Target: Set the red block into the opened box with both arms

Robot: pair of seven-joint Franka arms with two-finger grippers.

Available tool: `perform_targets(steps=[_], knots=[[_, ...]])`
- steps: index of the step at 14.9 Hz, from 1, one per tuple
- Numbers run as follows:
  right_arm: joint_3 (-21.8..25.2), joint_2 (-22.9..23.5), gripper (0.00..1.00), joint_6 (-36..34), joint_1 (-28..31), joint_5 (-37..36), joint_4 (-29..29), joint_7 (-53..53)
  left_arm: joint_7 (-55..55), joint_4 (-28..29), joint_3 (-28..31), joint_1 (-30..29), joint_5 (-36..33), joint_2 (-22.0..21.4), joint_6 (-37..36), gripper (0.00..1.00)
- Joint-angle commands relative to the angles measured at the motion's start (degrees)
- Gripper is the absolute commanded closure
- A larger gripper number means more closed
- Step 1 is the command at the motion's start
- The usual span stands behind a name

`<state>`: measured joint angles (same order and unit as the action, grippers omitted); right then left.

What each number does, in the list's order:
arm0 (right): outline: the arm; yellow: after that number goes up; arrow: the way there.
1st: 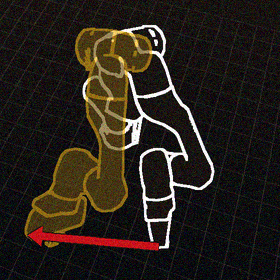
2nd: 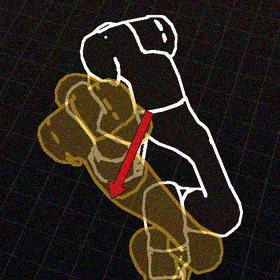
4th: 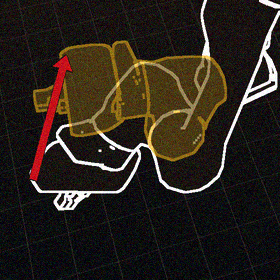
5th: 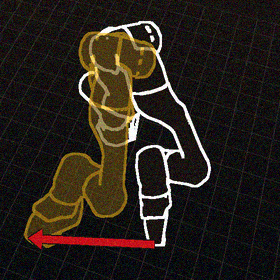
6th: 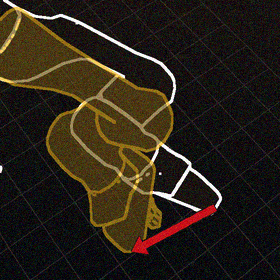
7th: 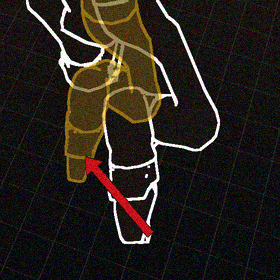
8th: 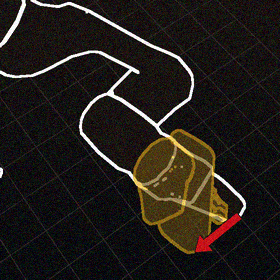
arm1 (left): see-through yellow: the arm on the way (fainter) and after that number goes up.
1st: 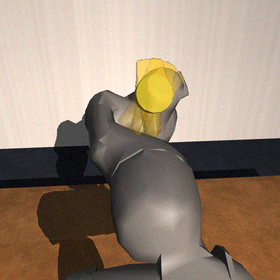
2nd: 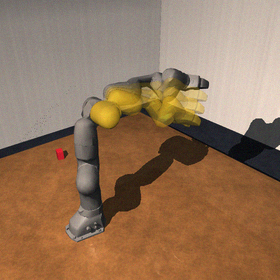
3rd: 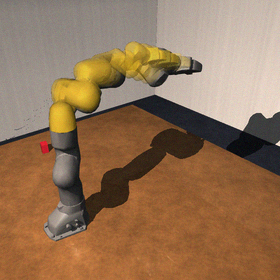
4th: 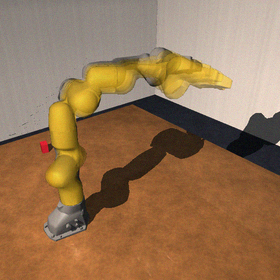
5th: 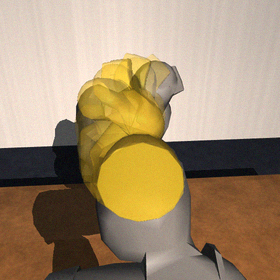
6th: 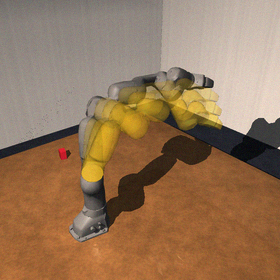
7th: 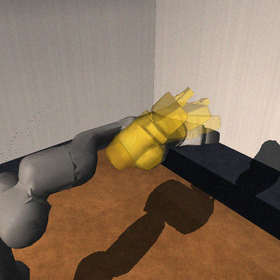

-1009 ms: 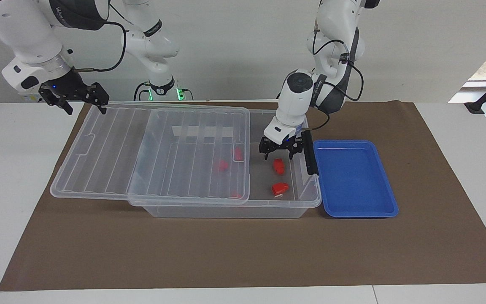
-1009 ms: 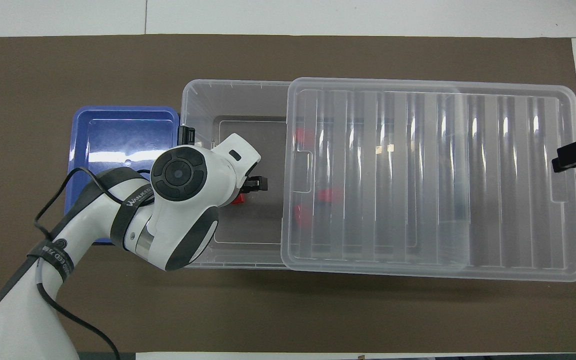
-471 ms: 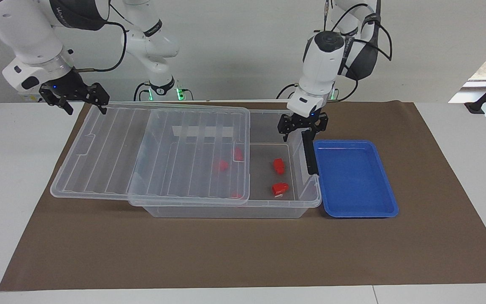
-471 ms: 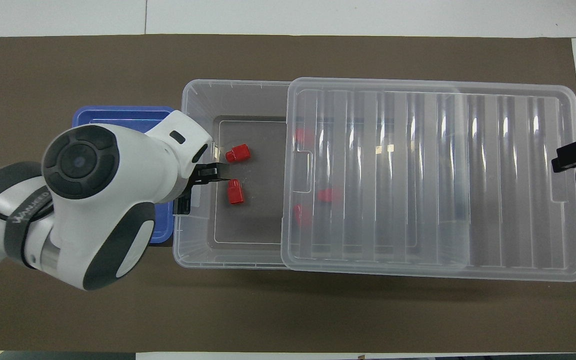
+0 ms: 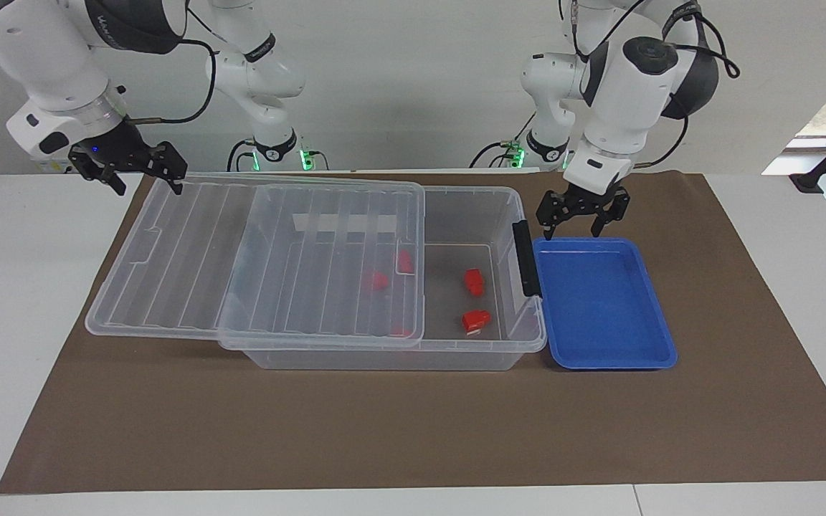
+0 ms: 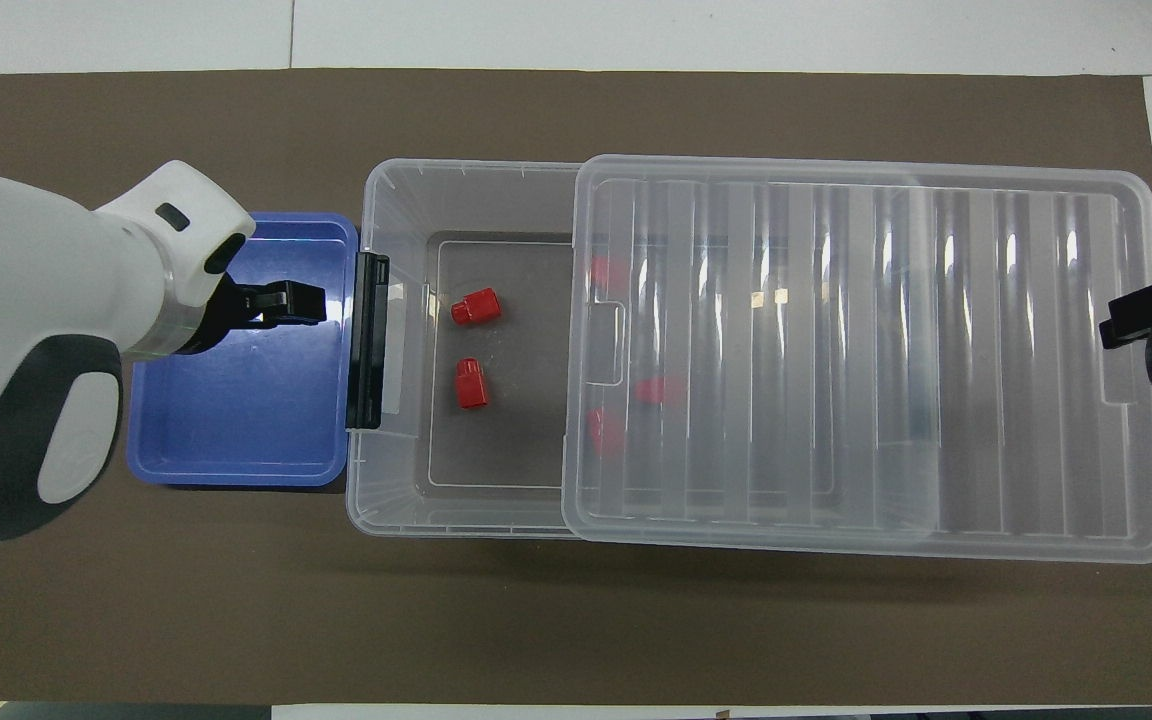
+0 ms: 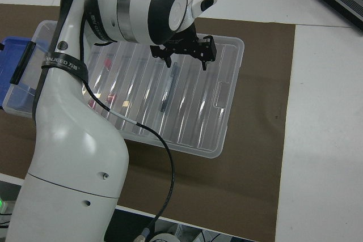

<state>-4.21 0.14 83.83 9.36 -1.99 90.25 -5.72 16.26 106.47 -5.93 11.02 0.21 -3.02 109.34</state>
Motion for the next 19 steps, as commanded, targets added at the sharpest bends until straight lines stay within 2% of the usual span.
perform_targets(steps=[1, 5, 8, 9, 10, 11, 12, 14, 16, 18, 19], knots=[[-0.27, -1.45, 0.0, 1.07, 0.31, 0.15, 1.95, 1.15, -5.44, -8.98, -0.39, -3.8, -0.12, 3.28, -7.45, 0.0], [-0.27, -1.45, 0.0, 1.07, 0.74, 0.15, 1.86, 1.33, -11.33, -13.48, -0.39, -7.76, -0.12, 3.46, -13.08, 0.0], [-0.18, -1.37, 0.0, 1.16, 1.1, 0.15, 1.78, 0.63, -12.49, -13.57, -0.13, -7.86, -0.12, 2.93, -15.2, 0.0], [0.17, -1.28, 0.17, 1.07, 1.44, 0.15, 1.43, 0.19, -12.49, -13.83, -0.13, -7.86, -0.21, 2.93, -16.16, 0.0], [0.69, -1.28, 0.59, 1.07, 2.67, 0.15, 1.42, -1.64, -12.66, -13.92, -0.04, -8.03, -0.21, 2.93, -16.78, 0.0], [0.87, -1.28, 0.92, 1.6, 4.85, 0.15, 1.77, -4.18, -12.83, -13.92, -0.04, -8.64, -0.21, 2.93, -17.22, 0.0], [0.87, -1.45, 1.0, 4.38, 8.01, 0.15, 2.91, -7.86, -13.18, -13.92, -0.04, -8.73, -0.12, 2.85, -17.31, 0.0], [0.96, -2.51, 1.0, 11.67, 14.16, 0.15, 6.77, -18.83, -14.33, -13.57, -0.13, -8.91, -0.12, 2.32, -17.49, 0.0], [1.05, -2.16, 1.0, 15.47, 15.51, -0.29, 9.24, -19.77, -14.24, -12.78, -0.13, -8.91, -0.12, 1.44, -17.4, 0.0], [1.31, 2.48, 1.0, 19.78, 17.26, -0.99, 10.21, -19.5, -14.33, -12.34, -0.04, -8.91, -0.12, 1.18, -17.75, 0.0], [1.31, 3.28, 1.0, 21.62, 17.35, -1.0, 11.43, -19.5, -14.33, -12.34, -0.04, -8.91, -0.12, 1.18, -17.93, 0.0]])
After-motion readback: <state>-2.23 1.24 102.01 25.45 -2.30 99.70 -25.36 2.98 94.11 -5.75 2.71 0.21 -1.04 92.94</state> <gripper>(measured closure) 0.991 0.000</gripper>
